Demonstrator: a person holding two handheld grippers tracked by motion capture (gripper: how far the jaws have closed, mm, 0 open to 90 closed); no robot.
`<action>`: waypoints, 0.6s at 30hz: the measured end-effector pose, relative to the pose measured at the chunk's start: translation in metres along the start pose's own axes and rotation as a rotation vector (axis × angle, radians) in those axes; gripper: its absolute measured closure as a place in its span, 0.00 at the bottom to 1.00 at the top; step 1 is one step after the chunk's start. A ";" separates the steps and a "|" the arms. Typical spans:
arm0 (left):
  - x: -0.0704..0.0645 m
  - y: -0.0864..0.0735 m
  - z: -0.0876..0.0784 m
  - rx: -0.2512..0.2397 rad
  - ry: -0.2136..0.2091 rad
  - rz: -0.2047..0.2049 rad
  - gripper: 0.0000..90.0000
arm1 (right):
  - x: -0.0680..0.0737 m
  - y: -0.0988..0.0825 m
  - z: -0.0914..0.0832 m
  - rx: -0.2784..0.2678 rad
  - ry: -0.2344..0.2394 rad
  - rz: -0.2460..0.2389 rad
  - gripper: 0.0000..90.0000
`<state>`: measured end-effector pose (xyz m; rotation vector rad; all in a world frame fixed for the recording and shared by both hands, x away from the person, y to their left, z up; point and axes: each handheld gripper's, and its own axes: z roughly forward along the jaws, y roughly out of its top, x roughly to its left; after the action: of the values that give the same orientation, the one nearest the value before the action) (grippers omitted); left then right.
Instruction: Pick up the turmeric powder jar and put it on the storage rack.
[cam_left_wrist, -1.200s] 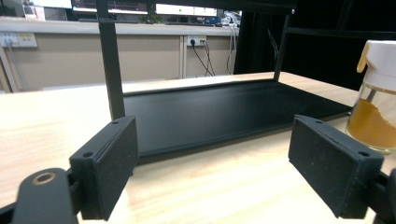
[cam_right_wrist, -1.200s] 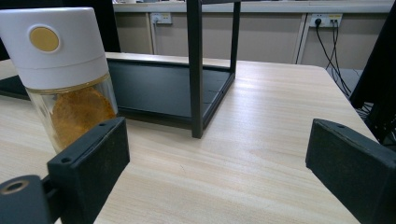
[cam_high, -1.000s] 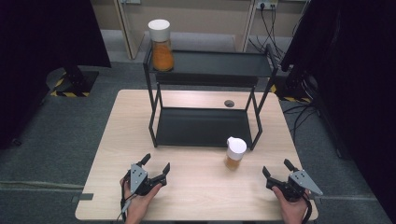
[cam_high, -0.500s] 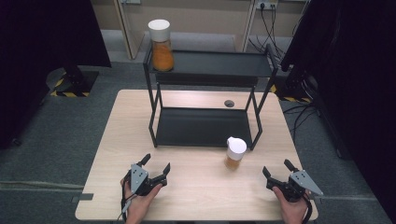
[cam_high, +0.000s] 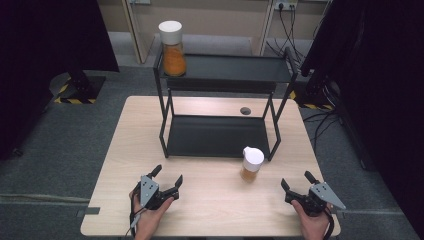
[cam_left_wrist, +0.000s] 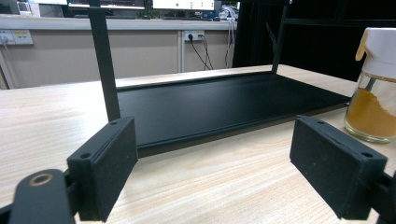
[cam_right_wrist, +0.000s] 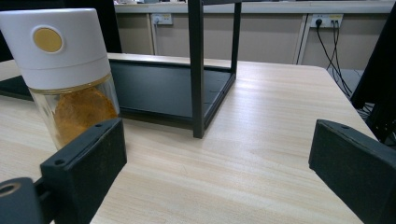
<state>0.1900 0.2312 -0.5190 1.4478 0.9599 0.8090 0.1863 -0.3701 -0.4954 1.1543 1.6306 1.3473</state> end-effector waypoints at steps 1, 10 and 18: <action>0.000 0.000 0.000 0.000 -0.001 0.000 0.16 | 0.000 0.000 0.000 -0.002 0.002 -0.001 0.05; 0.002 0.002 0.001 0.011 -0.003 -0.013 0.16 | -0.002 -0.003 0.000 -0.021 0.029 0.015 0.03; 0.004 0.002 0.001 0.013 -0.005 -0.030 0.16 | 0.003 0.003 0.003 -0.045 0.128 0.003 0.03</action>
<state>0.1929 0.2342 -0.5170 1.4429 0.9827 0.7777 0.1887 -0.3659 -0.4928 1.0636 1.6802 1.4785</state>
